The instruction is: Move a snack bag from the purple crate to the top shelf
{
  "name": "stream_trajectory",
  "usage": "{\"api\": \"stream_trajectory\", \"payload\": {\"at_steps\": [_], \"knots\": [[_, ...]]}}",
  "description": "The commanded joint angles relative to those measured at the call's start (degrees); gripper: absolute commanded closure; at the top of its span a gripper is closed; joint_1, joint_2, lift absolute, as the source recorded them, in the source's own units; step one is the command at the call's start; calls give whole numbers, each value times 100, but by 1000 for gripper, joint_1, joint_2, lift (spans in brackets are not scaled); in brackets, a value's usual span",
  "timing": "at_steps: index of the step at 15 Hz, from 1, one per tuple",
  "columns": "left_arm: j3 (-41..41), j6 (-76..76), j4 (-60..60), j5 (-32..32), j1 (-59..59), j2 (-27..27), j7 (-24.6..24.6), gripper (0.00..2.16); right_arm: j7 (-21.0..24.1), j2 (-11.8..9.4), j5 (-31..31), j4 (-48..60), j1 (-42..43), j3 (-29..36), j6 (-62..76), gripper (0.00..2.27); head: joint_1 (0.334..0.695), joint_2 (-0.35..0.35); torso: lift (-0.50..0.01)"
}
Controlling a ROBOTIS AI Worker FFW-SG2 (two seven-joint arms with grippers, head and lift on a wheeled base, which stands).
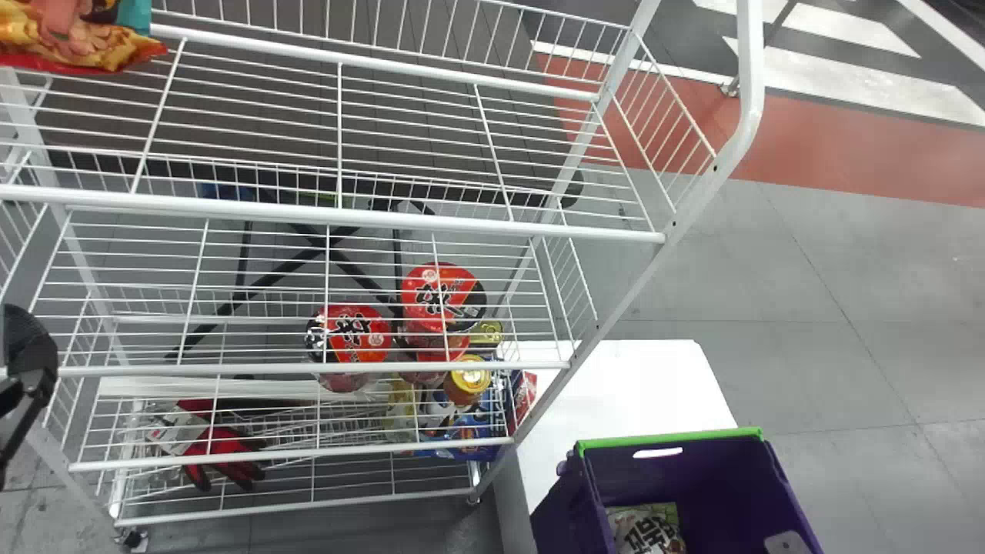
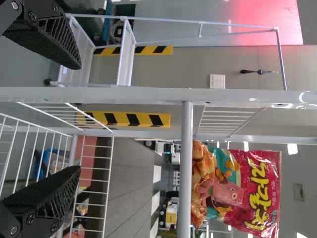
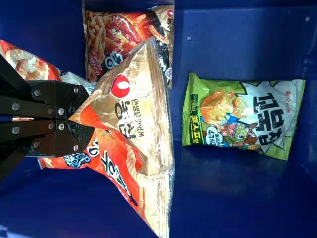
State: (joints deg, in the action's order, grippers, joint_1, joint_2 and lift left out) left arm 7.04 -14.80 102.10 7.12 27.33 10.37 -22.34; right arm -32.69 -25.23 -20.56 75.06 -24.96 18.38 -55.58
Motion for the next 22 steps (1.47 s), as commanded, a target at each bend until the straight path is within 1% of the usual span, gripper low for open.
{"api": "stream_trajectory", "payload": {"at_steps": [1,6,19,22], "knots": [[-1,0,-41,9,-17,0,2,97,8,9,-1,0,0,7,25,2067,695,-350,-182],[26,53,-67,9,-52,9,10,97,8,44,-1,-9,0,-2,148,2067,695,-350,-162],[61,246,47,0,-34,27,10,97,8,44,-10,-9,-9,-2,289,2067,695,-350,-110],[61,264,100,0,-26,27,10,97,17,79,-10,-9,-9,-2,412,2067,695,-350,-98]]}}
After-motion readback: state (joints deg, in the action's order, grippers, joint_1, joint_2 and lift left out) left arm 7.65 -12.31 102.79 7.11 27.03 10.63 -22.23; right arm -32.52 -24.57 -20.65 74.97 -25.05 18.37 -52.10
